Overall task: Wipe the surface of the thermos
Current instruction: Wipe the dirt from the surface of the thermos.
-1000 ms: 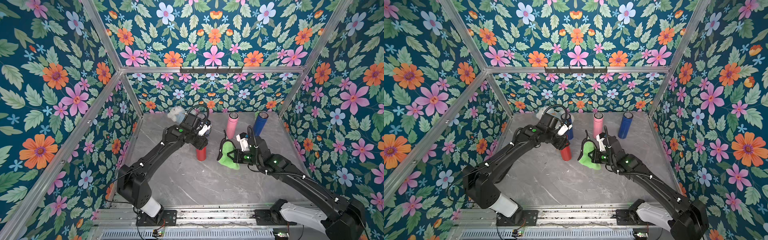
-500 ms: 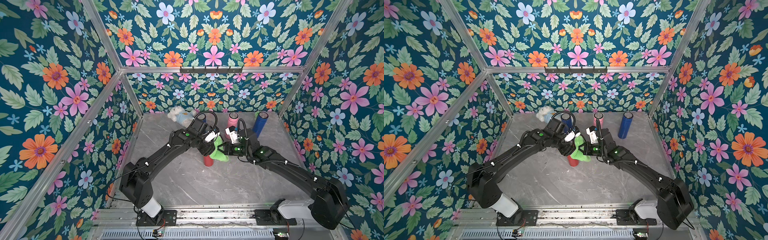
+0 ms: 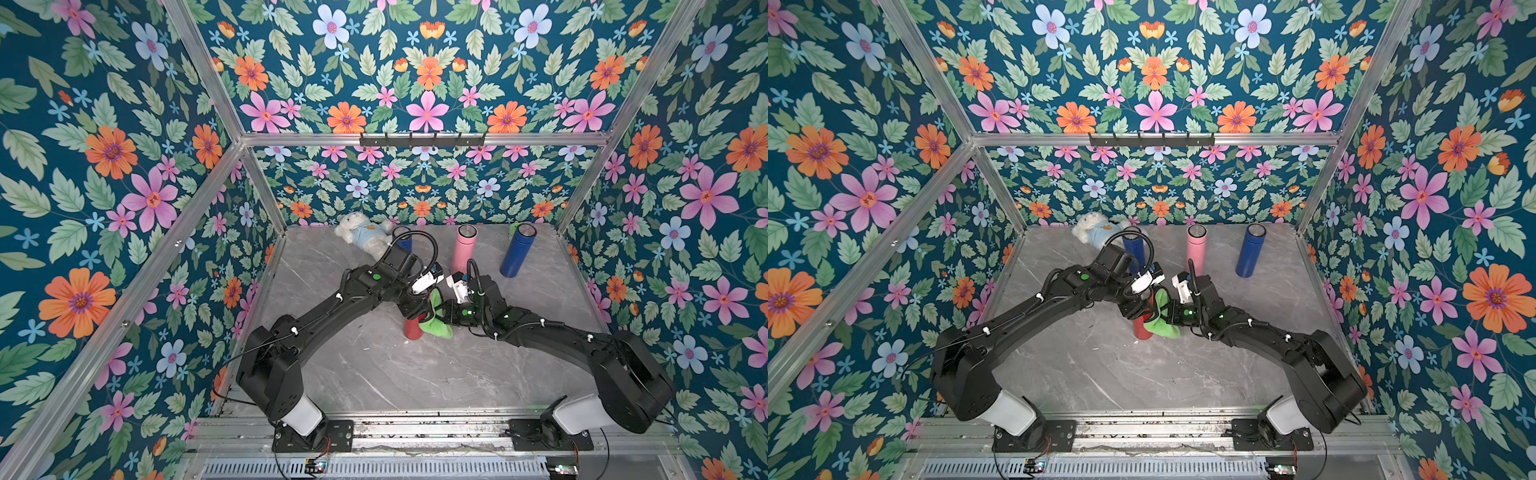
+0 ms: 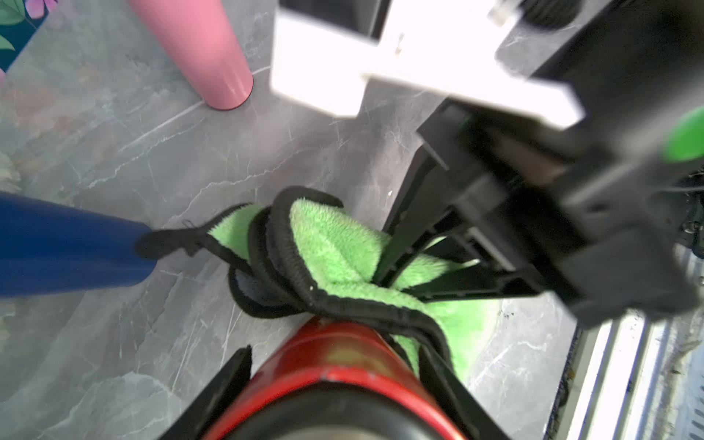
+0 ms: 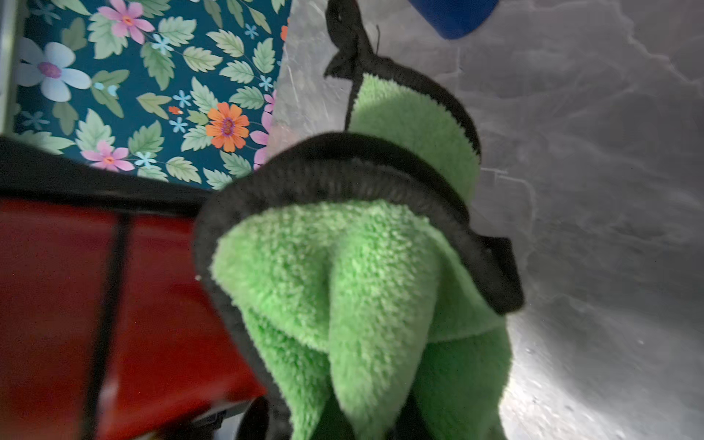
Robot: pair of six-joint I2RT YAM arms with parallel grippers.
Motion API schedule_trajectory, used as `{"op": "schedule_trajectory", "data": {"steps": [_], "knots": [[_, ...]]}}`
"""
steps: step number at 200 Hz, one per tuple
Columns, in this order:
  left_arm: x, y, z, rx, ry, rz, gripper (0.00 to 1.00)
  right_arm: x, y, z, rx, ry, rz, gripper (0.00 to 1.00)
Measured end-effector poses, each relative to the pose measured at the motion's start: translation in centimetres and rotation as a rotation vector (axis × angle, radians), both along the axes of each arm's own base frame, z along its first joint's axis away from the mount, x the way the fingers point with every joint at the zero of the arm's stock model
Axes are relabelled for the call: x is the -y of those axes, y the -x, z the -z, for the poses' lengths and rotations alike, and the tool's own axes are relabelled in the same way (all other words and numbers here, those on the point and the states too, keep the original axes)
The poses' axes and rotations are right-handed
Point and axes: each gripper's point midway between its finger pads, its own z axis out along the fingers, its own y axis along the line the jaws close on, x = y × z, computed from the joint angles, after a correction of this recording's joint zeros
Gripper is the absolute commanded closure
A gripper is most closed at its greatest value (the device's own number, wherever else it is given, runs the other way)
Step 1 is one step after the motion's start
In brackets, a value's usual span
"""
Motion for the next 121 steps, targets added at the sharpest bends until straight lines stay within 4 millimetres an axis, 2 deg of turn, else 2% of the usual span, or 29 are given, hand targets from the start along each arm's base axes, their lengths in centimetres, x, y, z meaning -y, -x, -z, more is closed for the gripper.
{"op": "schedule_trajectory", "data": {"steps": [46,63,74,84,96,121], "knots": [[-0.2,0.5,-0.1,0.043,0.040,-0.007,1.00,-0.3,-0.1,4.6,-0.070,0.017,0.004,1.00],[-0.3,0.5,-0.1,0.047,0.048,-0.022,1.00,-0.7,-0.4,5.7,-0.092,0.015,0.001,1.00],[-0.2,0.3,-0.1,0.050,0.053,-0.031,1.00,-0.9,-0.5,5.6,-0.097,0.011,-0.007,1.00],[-0.2,0.2,-0.1,0.055,0.054,-0.042,1.00,-1.2,-0.7,5.0,-0.088,0.003,-0.010,1.00],[-0.3,0.0,-0.1,0.056,0.054,-0.060,1.00,-1.5,-1.0,3.2,-0.063,-0.015,-0.016,1.00],[-1.1,-0.1,0.4,0.036,0.028,-0.116,1.00,-2.1,-1.7,-2.9,0.067,-0.078,-0.038,1.00]]}}
